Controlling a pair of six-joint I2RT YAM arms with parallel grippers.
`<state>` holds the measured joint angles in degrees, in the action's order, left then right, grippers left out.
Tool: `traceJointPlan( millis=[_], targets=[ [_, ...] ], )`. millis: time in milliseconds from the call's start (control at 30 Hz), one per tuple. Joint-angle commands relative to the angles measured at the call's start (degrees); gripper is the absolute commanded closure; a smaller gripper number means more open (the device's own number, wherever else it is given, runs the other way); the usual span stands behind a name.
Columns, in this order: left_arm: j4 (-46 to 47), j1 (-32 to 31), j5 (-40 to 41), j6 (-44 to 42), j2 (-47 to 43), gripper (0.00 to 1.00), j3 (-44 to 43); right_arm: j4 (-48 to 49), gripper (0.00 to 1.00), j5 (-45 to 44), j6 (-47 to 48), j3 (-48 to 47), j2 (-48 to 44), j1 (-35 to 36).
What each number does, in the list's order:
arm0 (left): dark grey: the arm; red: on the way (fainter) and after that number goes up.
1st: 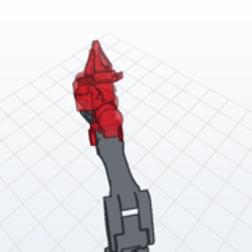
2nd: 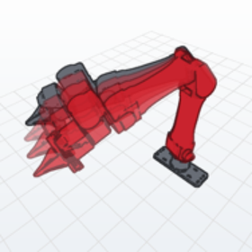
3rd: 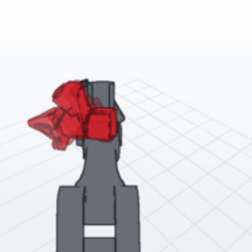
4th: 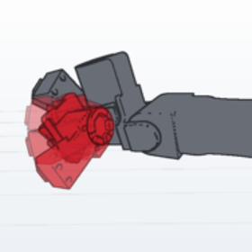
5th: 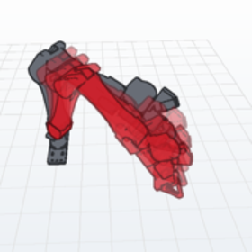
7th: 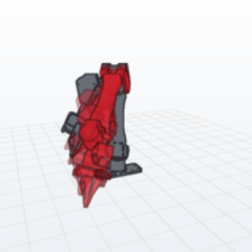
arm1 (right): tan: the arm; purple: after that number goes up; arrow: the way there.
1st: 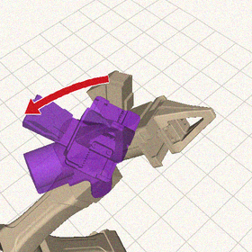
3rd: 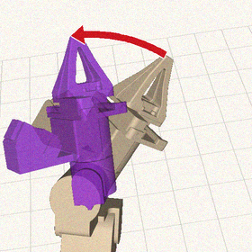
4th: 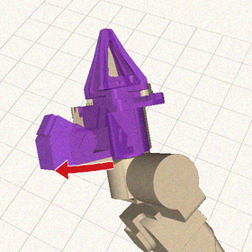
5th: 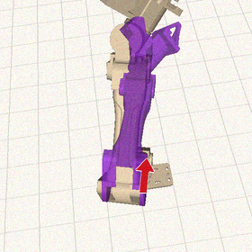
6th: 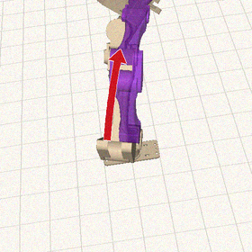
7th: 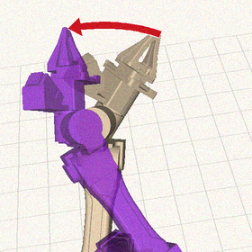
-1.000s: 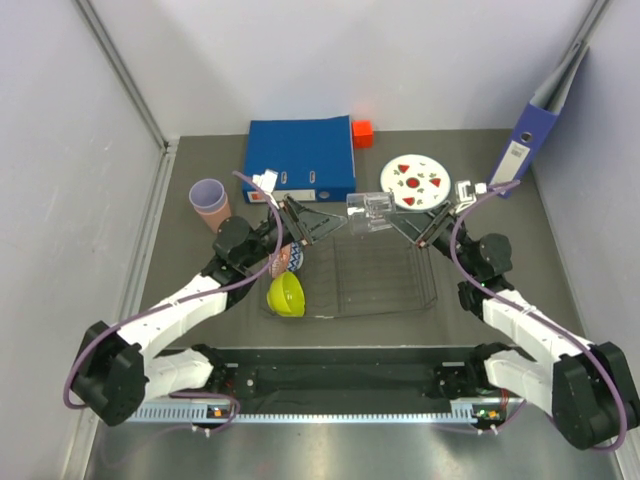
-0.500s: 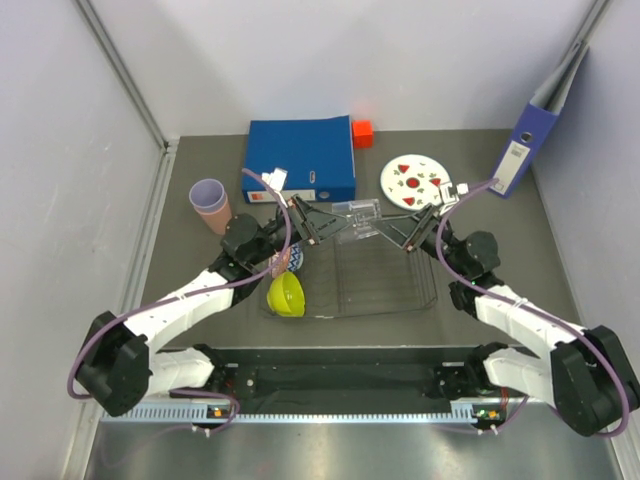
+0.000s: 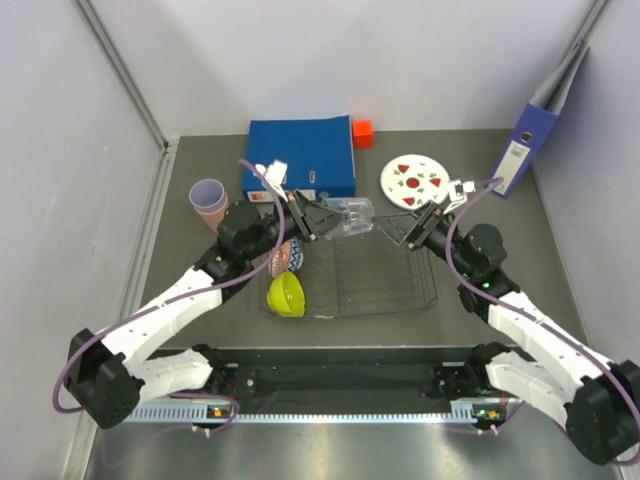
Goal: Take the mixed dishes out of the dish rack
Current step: Place the cup at the center of the board.
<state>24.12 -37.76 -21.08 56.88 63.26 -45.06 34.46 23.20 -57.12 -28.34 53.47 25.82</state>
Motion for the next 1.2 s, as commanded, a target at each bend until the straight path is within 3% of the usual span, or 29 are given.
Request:
traceJointPlan(
  millis=[0, 67, 100, 200, 267, 467, 833, 1167],
  targets=[
    [-31.1, 0.3, 16.8, -19.2, -2.1, 1.00, -17.8, -24.3, 0.00, -15.9, 16.0, -8.3, -4.5, 0.5],
    [-47.0, 0.4, 26.3, -23.0, -0.1, 1.00, -24.3, -29.2, 0.00, -21.1, 19.6, -10.5, -5.0, 0.5],
    [-51.1, 0.4, 35.1, -25.7, 1.5, 1.00, -29.5, -32.8, 0.00, -22.6, 20.4, -10.9, -5.5, 0.5],
    [-65.8, 0.9, 50.9, -26.6, 5.1, 1.00, -38.1, -34.3, 0.00, -25.8, 22.1, -10.5, -6.9, 0.5],
    [-74.5, 3.5, 54.6, -26.0, 7.0, 1.00, -41.7, -34.0, 0.00, -26.1, 22.4, -8.8, -7.9, 0.5],
    [-82.0, 18.5, 49.9, -25.9, 8.8, 1.00, -40.1, -31.3, 0.00, -25.4, 22.8, -5.3, -8.8, 0.5],
    [-87.5, 26.5, 51.0, -27.4, 9.5, 1.00, -35.8, -27.2, 0.00, -23.4, 22.2, -2.0, -5.3, 0.5],
    [-76.5, 37.3, 38.4, -26.7, 19.2, 1.00, -28.4, -27.4, 0.00, -23.6, 22.3, -0.8, -7.3, 0.5]
  ],
)
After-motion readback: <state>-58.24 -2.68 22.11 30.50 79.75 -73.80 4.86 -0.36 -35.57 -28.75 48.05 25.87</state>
